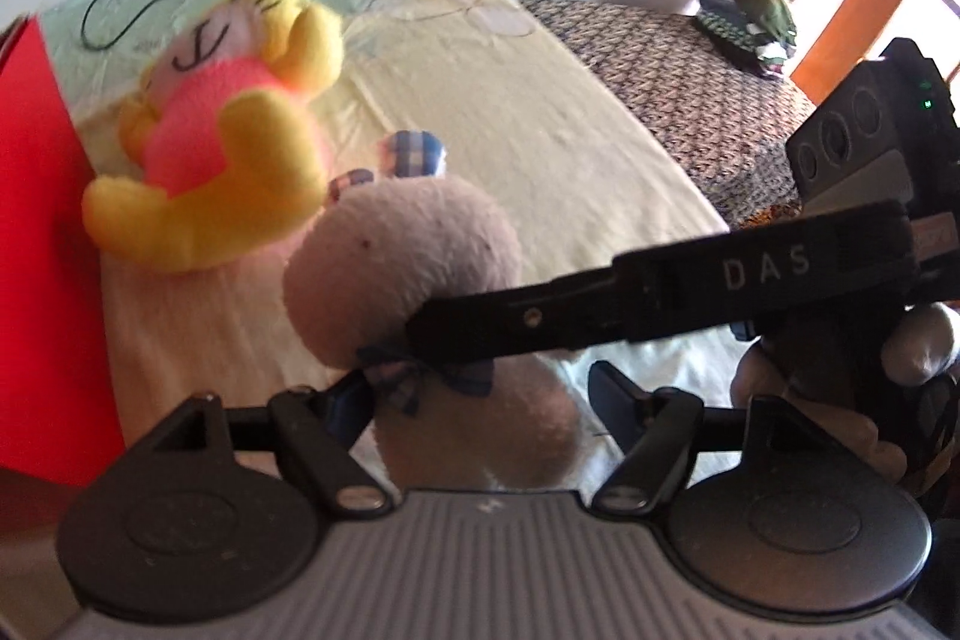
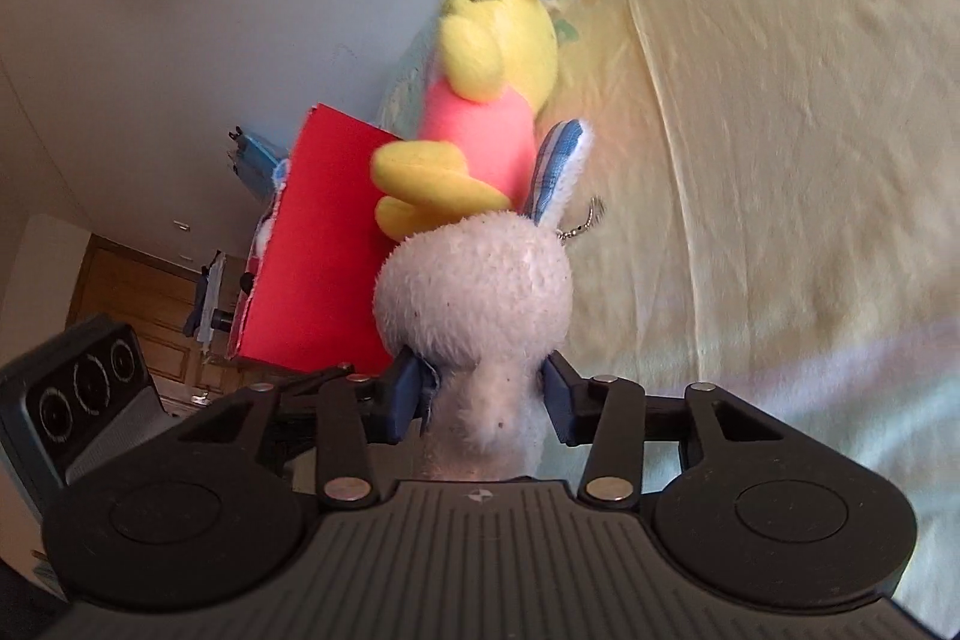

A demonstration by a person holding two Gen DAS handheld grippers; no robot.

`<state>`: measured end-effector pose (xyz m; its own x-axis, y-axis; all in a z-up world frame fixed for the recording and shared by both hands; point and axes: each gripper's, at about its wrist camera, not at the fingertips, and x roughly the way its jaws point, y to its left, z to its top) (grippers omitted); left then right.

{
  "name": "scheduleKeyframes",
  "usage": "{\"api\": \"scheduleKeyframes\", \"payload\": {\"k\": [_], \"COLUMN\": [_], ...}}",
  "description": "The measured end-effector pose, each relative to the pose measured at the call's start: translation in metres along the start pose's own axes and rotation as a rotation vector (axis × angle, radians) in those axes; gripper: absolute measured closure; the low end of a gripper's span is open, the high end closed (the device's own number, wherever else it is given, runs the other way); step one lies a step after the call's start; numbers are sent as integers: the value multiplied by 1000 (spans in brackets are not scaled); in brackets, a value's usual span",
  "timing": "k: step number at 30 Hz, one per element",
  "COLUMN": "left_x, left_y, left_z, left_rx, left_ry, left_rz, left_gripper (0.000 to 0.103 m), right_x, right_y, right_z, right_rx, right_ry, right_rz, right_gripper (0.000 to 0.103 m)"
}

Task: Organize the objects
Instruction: 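Lift the pink bear and carry it over the red box with the right tool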

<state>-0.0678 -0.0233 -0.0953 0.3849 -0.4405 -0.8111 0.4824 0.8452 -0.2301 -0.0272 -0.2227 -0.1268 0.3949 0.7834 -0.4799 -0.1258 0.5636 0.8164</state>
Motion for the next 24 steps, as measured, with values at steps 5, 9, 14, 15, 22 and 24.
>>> {"api": "scheduleKeyframes", "payload": {"k": [5,9,14,15,22,24], "left_x": [-13,-39,-77,-85,-138,-149], "left_y": [-5,5,19,24,64,76], "left_z": [2,4,1,-1,-12,-14], "left_rx": [71,99,109,110,95,94], "left_ry": [-29,-81,-149,-162,-258,-277], "left_rz": [-45,-84,-99,-97,-72,-60], "left_gripper": [28,28,28,28,28,28], "right_x": [-20,-28,-27,-23,6,16], "right_y": [26,48,86,94,151,163], "right_z": [-16,-27,-41,-42,-49,-48], "right_rx": [-100,-142,-192,-203,-306,-326], "right_ry": [-86,-183,-276,-289,-351,-360], "right_rz": [-73,-105,-111,-110,-91,-80], "right_gripper": [57,57,57,57,57,57]}}
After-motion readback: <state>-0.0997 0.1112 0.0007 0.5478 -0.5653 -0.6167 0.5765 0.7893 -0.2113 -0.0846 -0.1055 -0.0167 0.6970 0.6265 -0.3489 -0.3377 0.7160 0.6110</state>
